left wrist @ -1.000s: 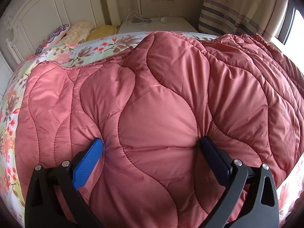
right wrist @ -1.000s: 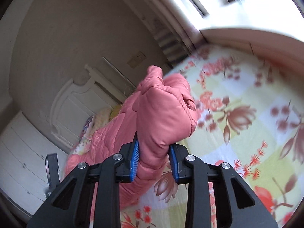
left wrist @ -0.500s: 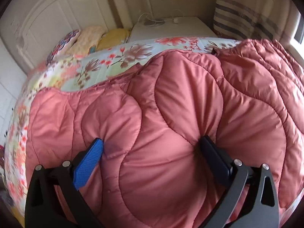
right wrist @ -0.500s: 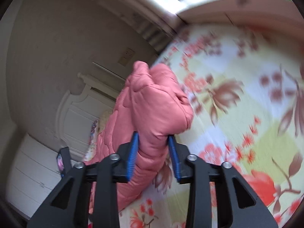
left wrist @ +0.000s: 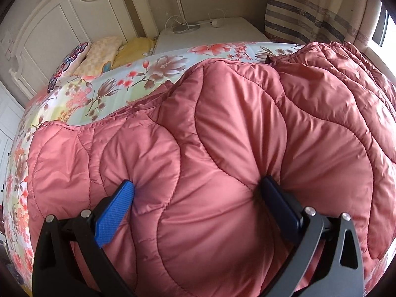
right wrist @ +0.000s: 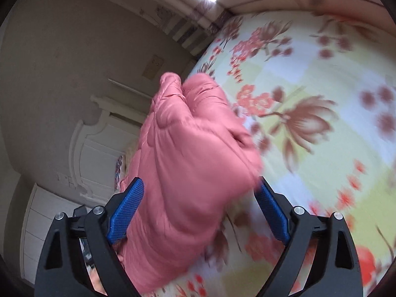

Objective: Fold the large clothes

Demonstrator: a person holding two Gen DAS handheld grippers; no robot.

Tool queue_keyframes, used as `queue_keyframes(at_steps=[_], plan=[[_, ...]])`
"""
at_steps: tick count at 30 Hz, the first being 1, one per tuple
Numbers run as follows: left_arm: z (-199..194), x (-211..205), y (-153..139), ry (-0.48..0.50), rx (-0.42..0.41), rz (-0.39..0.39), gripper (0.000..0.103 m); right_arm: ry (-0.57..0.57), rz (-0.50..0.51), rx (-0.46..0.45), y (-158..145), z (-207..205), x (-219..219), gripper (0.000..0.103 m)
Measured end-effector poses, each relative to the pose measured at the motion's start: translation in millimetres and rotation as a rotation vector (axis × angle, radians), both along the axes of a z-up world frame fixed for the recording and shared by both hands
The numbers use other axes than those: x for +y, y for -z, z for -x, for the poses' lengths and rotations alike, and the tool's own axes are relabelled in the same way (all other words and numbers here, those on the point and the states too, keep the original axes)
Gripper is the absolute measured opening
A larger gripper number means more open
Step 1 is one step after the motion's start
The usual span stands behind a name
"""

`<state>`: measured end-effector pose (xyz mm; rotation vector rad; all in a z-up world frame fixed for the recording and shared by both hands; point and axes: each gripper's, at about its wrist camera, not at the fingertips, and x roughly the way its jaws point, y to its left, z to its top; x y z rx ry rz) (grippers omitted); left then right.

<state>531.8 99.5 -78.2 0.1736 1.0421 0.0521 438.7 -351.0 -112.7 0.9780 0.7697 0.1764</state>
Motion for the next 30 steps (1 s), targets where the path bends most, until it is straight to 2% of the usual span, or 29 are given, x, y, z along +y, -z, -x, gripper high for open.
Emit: queue_keyframes(at_steps=[2,3,4,5,8,13,14,17,23,27,30], plan=[[1,0,0,0.002,-0.005,-0.003,0.101,0.002,-0.026,-0.029,-2,-10,0,0.086],[1,1,0,0.000,-0.009,0.001,0.101,0.005,-0.028,-0.045,-3,-12,1,0.078],[1,2,0,-0.001,-0.012,0.005,0.101,0.013,-0.009,-0.052,-5,-14,2,0.058],[1,2,0,-0.004,-0.016,0.008,0.101,0.006,0.041,-0.057,-10,-16,5,0.050],[4,1,0,-0.006,-0.028,0.008,0.101,-0.047,0.206,-0.133,-31,-9,20,0.039],[6,3,0,-0.012,-0.020,0.022,0.101,-0.095,0.574,-0.229,-87,15,66,0.033],[6,3,1,-0.012,-0.019,0.024,0.101,-0.109,0.680,-0.269,-104,23,83,0.033],[6,4,2,-0.012,-0.011,0.031,0.101,-0.147,0.854,-0.369,-139,43,121,0.032],[10,-7,3,0.006,-0.005,0.059,0.101,-0.274,0.971,-0.510,-187,64,185,0.032],[17,-21,5,0.053,-0.015,0.084,0.101,-0.369,1.065,-0.552,-196,82,225,0.032],[18,-19,4,0.068,-0.014,0.121,0.101,-0.425,1.204,-0.568,-193,91,260,0.032]])
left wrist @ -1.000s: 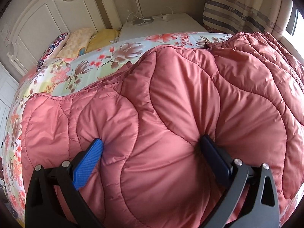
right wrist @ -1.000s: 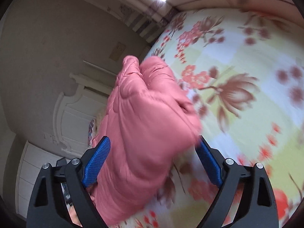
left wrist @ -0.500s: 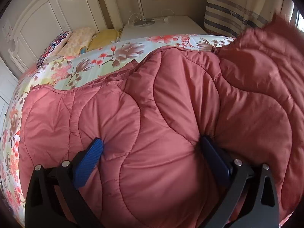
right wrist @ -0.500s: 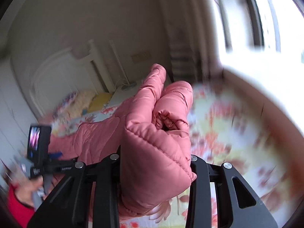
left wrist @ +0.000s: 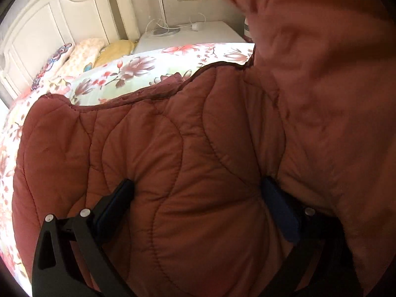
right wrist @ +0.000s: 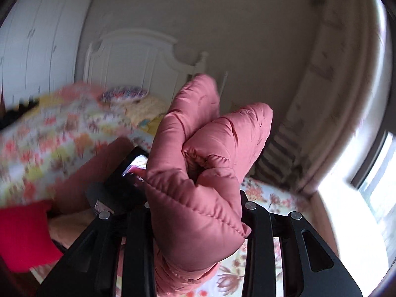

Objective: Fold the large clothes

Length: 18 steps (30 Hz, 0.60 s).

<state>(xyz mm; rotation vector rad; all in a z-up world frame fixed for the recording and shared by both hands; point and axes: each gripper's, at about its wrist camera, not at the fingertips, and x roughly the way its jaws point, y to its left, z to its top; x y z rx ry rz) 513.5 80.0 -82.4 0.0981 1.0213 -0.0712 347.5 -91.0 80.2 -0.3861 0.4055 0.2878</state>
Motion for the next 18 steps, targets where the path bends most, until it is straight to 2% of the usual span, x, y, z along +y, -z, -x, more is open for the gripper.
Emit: queue_keyframes(at_steps=[5,7,9,11,12,13,14,15,18], plan=[[4,19,-14,-0.011,0.060,0.027,0.101,0.001,0.033,-0.002,-5,2,14,0.032],[11,35,-28,-0.055,0.060,-0.026,0.101,0.015,0.032,0.001,-7,0,12,0.032],[24,55,-43,-0.106,0.010,-0.089,0.101,0.029,0.030,0.008,-7,-1,9,0.032],[32,68,-47,-0.129,0.012,-0.088,0.100,0.038,0.016,0.009,-8,0,6,0.032],[33,71,-42,-0.086,0.053,-0.005,0.100,0.038,0.009,0.011,-10,0,6,0.032],[32,69,-37,-0.062,0.077,0.031,0.100,0.036,0.001,0.011,-10,0,6,0.032],[33,63,-31,-0.054,0.084,0.035,0.100,0.032,-0.011,0.015,-11,0,6,0.032],[33,54,-25,-0.072,0.059,-0.005,0.100,0.027,-0.020,0.018,-12,1,8,0.032],[32,29,-4,-0.093,0.072,-0.053,0.101,-0.002,-0.040,0.022,-13,4,15,0.032]])
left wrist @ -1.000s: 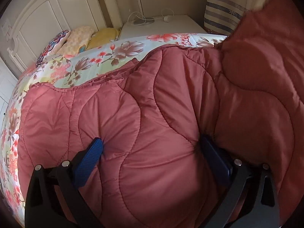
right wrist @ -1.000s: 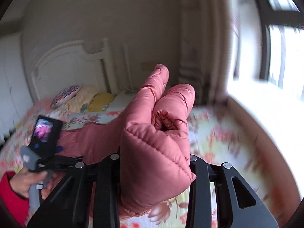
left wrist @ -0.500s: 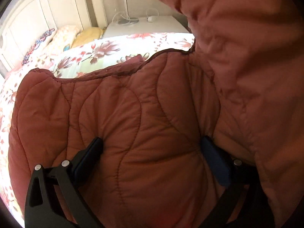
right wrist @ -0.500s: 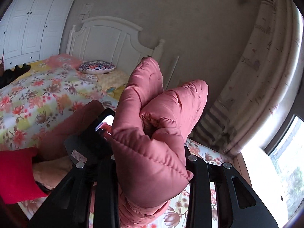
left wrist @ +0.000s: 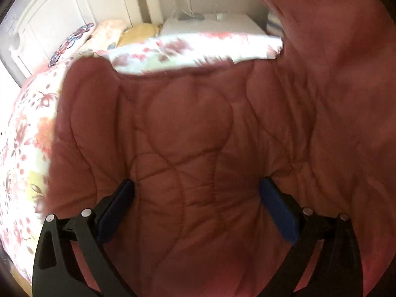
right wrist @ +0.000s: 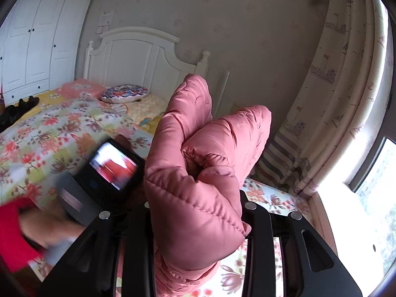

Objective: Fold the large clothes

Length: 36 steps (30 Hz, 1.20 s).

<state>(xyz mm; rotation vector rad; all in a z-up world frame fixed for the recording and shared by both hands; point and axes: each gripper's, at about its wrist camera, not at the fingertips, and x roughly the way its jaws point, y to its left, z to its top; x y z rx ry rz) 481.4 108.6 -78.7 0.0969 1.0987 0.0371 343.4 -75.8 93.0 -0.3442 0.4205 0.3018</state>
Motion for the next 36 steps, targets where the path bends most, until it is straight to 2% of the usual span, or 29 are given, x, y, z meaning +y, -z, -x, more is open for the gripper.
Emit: queue_keyframes(at_steps=[2,8,10,11,13,15,17,18,19,22,25,28,32,36], plan=[[0,-11,6,-0.001,-0.011,-0.032,0.101,-0.037,-0.011,0.020,2,1,6,0.032],[0,9,4,-0.022,-0.011,0.055,0.101,-0.118,0.013,0.030,5,3,38,0.032],[5,22,-6,-0.020,0.012,0.101,0.099,-0.118,0.021,0.025,4,3,43,0.032],[10,33,-15,-0.021,0.014,0.120,0.094,-0.115,0.017,0.031,2,2,44,0.032],[27,58,-33,-0.046,-0.004,0.129,0.093,-0.107,0.014,0.036,1,1,42,0.032],[45,88,-49,-0.083,-0.050,0.065,0.093,-0.098,0.025,0.043,1,0,43,0.032],[59,117,-48,-0.140,-0.065,-0.003,0.094,-0.095,0.046,0.044,2,0,46,0.032],[62,129,-44,-0.168,-0.059,-0.012,0.094,-0.092,0.066,0.041,3,2,50,0.032],[66,141,-38,-0.190,-0.053,0.002,0.095,-0.090,0.091,0.035,4,4,54,0.032],[70,164,-16,-0.212,-0.034,0.126,0.096,-0.098,0.173,0.014,8,11,74,0.032],[69,176,-10,-0.209,-0.039,0.199,0.097,-0.125,0.293,0.001,23,17,108,0.032],[63,176,-4,-0.176,-0.030,0.220,0.100,-0.169,0.435,0.004,50,23,146,0.032],[58,181,13,-0.180,-0.002,0.312,0.101,-0.225,0.473,0.054,80,22,178,0.033],[69,186,14,-0.175,-0.024,0.325,0.101,-0.256,0.469,0.116,100,14,195,0.033]])
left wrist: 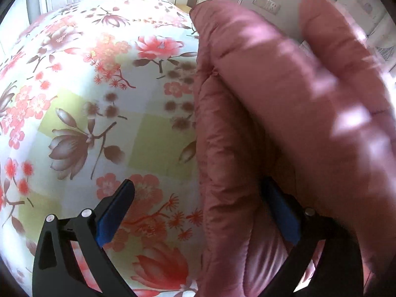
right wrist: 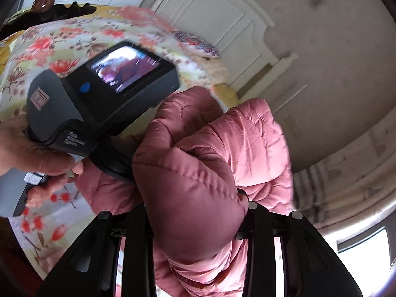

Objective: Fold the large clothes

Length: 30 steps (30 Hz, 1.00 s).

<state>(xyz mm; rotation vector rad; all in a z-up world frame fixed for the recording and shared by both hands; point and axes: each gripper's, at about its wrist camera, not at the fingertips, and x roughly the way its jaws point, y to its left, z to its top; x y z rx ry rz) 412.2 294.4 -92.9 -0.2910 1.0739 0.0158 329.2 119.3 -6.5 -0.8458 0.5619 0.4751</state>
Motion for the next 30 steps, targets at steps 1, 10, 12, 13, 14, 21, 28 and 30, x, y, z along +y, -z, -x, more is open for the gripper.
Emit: queue_keyframes(at_steps=[1,10,12,13,14,21,28,30], plan=[[1,1,0,0.004,-0.001,-0.014,0.101,-0.003,0.001,0.005,5,-1,2,0.033],[31,44,-45,0.024,-0.030,-0.226,0.099,-0.020,0.003,0.027,21,3,6,0.038],[31,58,-63,-0.007,-0.042,-0.275,0.099,-0.028,0.044,0.015,32,8,11,0.042],[29,66,-71,-0.015,-0.054,-0.289,0.099,-0.031,0.068,0.005,39,12,16,0.043],[27,69,-83,-0.020,-0.072,-0.314,0.099,-0.031,0.101,-0.025,47,16,20,0.044],[-14,9,-136,0.078,-0.224,-0.448,0.100,-0.019,0.178,-0.123,67,28,31,0.045],[-58,-65,-113,0.229,-0.192,-0.496,0.100,-0.041,0.186,-0.144,64,29,22,0.046],[-76,-67,-102,0.250,-0.158,-0.460,0.101,-0.047,0.181,-0.145,64,30,20,0.046]])
